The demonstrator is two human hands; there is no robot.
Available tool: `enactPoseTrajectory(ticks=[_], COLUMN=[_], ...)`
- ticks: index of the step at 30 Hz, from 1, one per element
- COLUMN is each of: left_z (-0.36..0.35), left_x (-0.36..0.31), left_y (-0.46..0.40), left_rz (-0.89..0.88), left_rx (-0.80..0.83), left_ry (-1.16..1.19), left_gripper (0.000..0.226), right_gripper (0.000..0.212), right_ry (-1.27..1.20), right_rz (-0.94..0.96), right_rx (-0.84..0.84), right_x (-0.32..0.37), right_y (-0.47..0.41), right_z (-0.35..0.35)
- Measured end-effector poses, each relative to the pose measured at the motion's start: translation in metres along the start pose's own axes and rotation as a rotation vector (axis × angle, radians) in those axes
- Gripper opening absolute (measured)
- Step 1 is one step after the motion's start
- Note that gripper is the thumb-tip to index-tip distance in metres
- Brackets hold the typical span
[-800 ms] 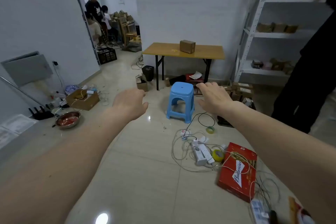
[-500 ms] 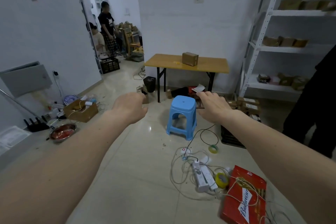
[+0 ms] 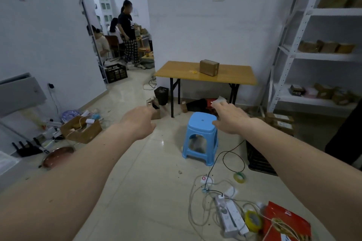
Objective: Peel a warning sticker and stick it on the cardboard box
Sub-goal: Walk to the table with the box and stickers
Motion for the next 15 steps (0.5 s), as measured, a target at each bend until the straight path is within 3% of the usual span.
enactPoseTrajectory(ticks=[9,15], left_z=[0.016,0.005], left_x=[0.121,0.167], left_y=[-0.153,-0.246], left_rz=[0.03,0.046], left_rx=[-0.003,0.03], left_ry=[0.023,0.061], left_gripper=[0.048,0.043], right_gripper=[0.061,0.059], right_ry=[0.025,-0.016], right_rz=[-0.157,-0.154], right_rx=[0.001,-0.026], right_x=[0.019,0.048], right_y=[-0.158,-0.25], right_z=[0.008,-0.009])
Point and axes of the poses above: each hand's wrist, its own y-axis away from the middle knuckle, its own z-axis out of the back of the hand, x = y × z, the point moved 7 cm from there along -y, towards the middle knuckle, and after that the axes turned 1 degree about z, right-handed, at the moved point
